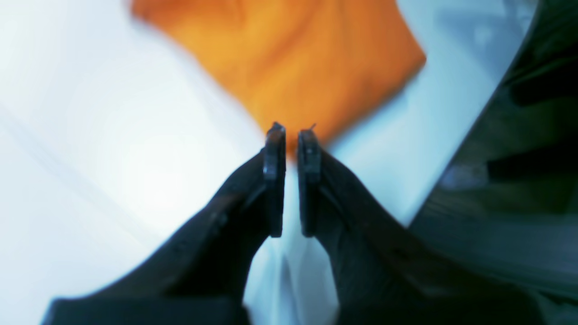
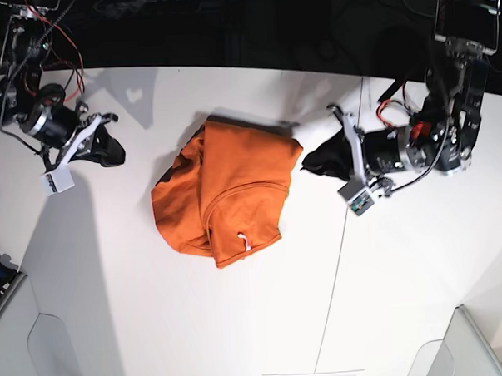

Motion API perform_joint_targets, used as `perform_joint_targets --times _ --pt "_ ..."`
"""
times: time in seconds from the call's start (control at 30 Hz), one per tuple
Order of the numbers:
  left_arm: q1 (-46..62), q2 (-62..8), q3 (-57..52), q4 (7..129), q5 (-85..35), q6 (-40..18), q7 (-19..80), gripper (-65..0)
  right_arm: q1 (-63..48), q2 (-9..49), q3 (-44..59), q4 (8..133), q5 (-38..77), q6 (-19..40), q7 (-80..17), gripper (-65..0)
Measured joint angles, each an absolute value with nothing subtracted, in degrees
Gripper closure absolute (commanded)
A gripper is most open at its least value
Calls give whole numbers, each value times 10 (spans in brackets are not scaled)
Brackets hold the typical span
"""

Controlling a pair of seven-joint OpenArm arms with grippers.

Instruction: Layout the t-shirt on the table in an organized manner, then fold the t-shirt properly

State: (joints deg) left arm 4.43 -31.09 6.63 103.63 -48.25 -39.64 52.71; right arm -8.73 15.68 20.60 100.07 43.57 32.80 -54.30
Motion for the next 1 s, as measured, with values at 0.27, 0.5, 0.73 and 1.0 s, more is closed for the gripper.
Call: perform_joint_targets --times 0.27,0.5,0.73,1.0 --pt "321 -350 -20 1162 -462 -396 528 -60 -267 199 202 1058 453 333 -541 0" --pt "442 -343 63 1066 -253 -397 417 -60 -397 231 78 1033 295 342 -456 0" --pt "325 -337 255 806 -108 -299 376 -60 -351 263 -86 828 122 326 -376 0" --pt "129 -219 397 490 -76 -243 328 -58 -163 234 -201 567 76 307 -367 0"
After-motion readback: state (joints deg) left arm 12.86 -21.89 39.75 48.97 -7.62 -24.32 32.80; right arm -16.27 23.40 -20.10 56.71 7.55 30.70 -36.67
